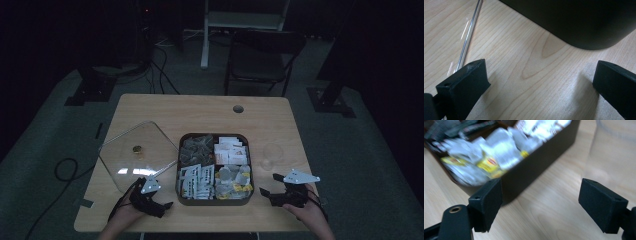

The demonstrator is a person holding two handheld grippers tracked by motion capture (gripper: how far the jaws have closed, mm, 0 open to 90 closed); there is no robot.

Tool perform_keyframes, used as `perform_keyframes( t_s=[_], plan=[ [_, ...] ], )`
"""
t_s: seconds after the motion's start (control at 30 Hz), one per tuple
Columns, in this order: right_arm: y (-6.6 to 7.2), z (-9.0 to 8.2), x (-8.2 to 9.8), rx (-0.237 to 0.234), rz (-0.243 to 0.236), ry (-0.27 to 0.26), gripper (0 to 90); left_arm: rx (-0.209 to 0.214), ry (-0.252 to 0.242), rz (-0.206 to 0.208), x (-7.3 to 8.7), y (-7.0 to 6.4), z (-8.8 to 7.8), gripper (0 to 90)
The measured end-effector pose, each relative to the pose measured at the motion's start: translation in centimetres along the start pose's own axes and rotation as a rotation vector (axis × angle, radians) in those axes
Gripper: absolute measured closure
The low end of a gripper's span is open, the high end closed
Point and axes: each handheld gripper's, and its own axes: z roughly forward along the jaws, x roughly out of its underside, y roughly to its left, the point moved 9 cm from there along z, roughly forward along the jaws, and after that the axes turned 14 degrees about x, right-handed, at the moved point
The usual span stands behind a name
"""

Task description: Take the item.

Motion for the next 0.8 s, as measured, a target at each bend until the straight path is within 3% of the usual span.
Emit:
perform_keyframes(
  t_s=[0.13,0.2,0.5,0.8],
  plan=[
    [1.1,-0.5,-1.8,-0.017,-0.038,-0.047,19.5,-0.003,0.0,-0.004,0.1,0.0,0.0,0.5],
    [1.7,-0.5,-2.5,-0.032,-0.051,-0.062,24.0,-0.003,0.0,-0.004,0.1,0.0,0.0,0.5],
    [3.4,0.9,-4.1,-0.083,-0.104,-0.03,35.4,-0.003,-0.001,-0.004,0.1,0.0,0.0,0.5],
    [4.6,2.7,-5.1,-0.103,-0.162,-0.012,35.7,-0.003,-0.001,-0.004,0.1,0.0,0.0,0.5]
  ],
)
